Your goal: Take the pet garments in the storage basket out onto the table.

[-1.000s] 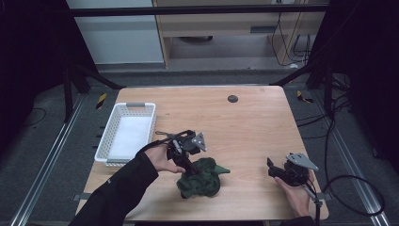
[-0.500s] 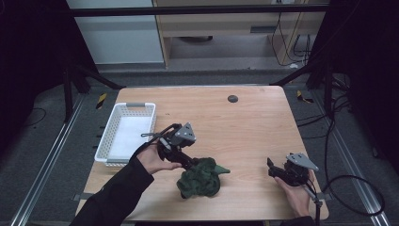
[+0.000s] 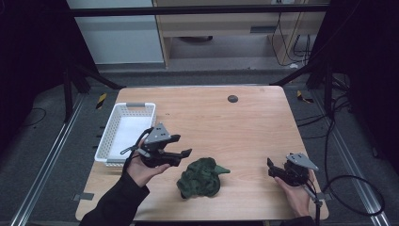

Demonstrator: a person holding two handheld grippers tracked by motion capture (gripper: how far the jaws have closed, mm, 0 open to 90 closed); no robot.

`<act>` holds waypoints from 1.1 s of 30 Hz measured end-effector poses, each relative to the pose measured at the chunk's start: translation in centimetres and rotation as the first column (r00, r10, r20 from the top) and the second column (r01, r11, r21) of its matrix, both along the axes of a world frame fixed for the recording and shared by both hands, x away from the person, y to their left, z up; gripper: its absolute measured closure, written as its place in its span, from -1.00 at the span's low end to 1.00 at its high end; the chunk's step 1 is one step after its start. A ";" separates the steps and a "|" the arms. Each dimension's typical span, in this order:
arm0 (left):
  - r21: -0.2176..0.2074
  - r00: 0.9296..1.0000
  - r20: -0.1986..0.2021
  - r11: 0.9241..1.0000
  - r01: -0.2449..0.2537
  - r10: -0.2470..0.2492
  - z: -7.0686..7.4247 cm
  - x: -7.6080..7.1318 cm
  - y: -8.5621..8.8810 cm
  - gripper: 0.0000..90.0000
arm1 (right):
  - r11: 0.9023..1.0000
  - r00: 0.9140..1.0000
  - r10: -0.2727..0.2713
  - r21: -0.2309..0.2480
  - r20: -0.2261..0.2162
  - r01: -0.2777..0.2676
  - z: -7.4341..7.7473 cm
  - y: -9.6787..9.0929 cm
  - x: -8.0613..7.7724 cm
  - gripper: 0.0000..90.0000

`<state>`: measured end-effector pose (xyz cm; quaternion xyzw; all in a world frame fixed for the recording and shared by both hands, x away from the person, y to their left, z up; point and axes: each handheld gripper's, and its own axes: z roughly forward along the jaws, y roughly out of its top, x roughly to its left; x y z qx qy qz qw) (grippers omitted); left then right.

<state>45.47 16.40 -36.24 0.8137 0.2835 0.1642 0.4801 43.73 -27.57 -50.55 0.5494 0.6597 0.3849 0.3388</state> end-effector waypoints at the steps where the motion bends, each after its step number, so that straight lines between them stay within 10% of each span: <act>1: -0.020 1.000 0.007 1.000 -0.023 0.023 -0.2 -0.2 0.4 -0.24 | 1.000 1.000 -0.001 -0.001 -0.002 0.001 0.0 0.0 0.0 -0.74; 7: -0.090 0.991 0.050 0.988 -0.123 0.128 -1.3 -1.3 2.8 -0.19 | 1.000 1.000 -0.001 -0.002 -0.001 0.001 0.0 0.0 0.0 -0.75; 13: -0.162 0.966 0.079 0.959 -0.232 0.247 -2.3 -2.4 5.2 -0.16 | 1.000 1.000 -0.003 -0.003 -0.001 0.003 0.0 0.0 0.0 -0.75; 33: -0.197 0.836 0.108 0.836 -0.513 0.538 -5.3 -4.1 11.9 -0.15 | 1.000 1.000 -0.008 0.008 0.008 0.008 0.1 -0.1 -0.1 -0.76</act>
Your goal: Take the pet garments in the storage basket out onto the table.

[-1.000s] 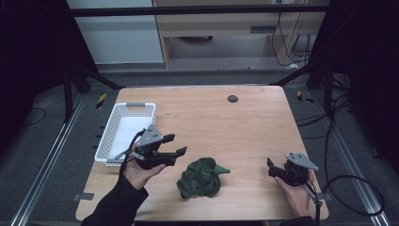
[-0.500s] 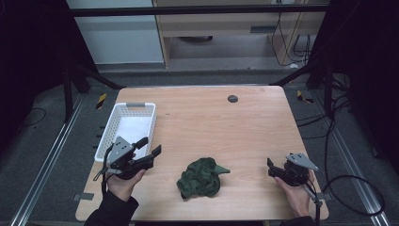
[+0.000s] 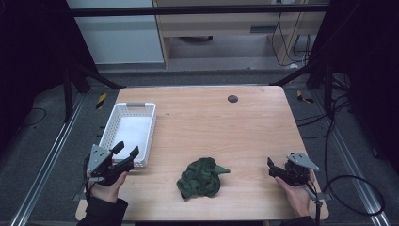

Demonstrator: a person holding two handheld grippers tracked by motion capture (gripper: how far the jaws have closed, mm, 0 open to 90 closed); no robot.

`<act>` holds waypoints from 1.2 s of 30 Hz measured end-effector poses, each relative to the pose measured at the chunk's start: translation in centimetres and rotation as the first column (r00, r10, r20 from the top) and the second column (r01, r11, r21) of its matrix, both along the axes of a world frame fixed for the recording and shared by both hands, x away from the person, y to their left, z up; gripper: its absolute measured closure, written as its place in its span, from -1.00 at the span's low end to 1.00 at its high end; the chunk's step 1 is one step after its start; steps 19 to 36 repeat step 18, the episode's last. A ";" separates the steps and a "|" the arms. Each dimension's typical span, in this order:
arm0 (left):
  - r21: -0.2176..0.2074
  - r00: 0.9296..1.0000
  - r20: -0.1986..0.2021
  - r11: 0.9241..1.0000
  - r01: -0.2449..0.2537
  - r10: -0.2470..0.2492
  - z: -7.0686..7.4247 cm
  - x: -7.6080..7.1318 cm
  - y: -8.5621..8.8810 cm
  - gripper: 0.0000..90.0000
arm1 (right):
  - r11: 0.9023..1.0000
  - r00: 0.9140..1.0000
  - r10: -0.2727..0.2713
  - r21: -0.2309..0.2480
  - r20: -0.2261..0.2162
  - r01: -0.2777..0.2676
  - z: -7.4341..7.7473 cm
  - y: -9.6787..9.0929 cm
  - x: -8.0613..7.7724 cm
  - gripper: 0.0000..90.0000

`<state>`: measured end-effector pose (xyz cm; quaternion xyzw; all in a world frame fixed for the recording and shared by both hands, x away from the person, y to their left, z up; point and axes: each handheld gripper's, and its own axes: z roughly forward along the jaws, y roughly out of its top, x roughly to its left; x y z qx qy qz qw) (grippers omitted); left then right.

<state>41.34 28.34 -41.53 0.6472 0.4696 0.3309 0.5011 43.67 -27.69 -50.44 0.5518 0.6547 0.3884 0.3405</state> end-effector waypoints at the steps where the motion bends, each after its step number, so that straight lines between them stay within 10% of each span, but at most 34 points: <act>1: -0.004 1.000 -0.002 1.000 -0.015 0.015 -0.2 -0.1 0.3 -0.15 | 1.000 1.000 0.000 0.001 0.001 0.000 0.0 0.0 0.0 -0.76; 12: -0.009 0.990 -0.019 0.990 -0.141 0.141 -2.5 -0.9 3.7 -0.16 | 1.000 1.000 -0.004 0.006 0.016 0.004 0.2 0.0 -0.2 -0.78; 36: -0.003 0.987 -0.050 0.988 -0.152 0.151 -3.6 -1.6 4.4 -0.19 | 1.000 1.000 -0.005 0.007 0.014 0.005 0.2 0.0 -0.2 -0.78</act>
